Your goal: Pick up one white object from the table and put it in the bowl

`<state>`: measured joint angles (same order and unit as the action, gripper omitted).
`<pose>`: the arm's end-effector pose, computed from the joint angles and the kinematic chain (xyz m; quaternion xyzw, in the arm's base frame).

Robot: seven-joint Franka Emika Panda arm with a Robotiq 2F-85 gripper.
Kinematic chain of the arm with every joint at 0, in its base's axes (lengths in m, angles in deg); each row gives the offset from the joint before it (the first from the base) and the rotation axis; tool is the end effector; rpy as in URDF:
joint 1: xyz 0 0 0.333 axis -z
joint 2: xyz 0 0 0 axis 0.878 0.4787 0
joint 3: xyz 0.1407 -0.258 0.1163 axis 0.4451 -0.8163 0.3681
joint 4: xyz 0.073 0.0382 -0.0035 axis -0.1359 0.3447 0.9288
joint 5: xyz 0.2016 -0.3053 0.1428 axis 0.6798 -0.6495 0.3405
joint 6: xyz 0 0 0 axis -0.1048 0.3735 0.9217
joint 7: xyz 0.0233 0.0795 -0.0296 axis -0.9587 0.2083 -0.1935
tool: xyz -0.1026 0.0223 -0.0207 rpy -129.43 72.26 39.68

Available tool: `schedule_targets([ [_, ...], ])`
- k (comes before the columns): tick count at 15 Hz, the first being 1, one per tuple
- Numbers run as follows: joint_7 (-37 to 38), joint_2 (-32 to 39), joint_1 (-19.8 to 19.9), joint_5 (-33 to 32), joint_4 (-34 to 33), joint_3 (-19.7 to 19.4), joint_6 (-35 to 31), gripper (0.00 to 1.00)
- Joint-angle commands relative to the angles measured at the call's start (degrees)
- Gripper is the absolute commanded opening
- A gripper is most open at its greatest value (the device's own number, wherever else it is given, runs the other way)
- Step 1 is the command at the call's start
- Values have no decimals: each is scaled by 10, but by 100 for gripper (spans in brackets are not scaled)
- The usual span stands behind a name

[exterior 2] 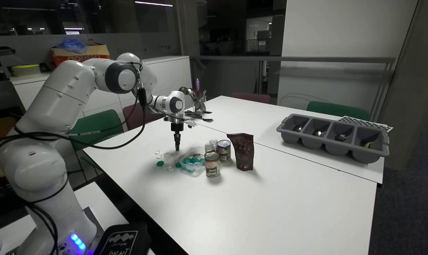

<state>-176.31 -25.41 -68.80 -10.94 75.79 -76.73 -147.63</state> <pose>0.6296 0.1792 0.1688 -0.3007 -0.9401 0.1218 0.1046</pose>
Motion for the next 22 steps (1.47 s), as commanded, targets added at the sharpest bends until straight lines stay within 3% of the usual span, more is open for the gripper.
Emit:
schedule_targets([
  [1, -14, 10, 3, -13, -7, -6, -24, 100],
  [9, -31, 42, 4, -17, -17, -7, -70, 100],
  [22, -22, 13, -11, -54, 45, -11, -144, 100],
])
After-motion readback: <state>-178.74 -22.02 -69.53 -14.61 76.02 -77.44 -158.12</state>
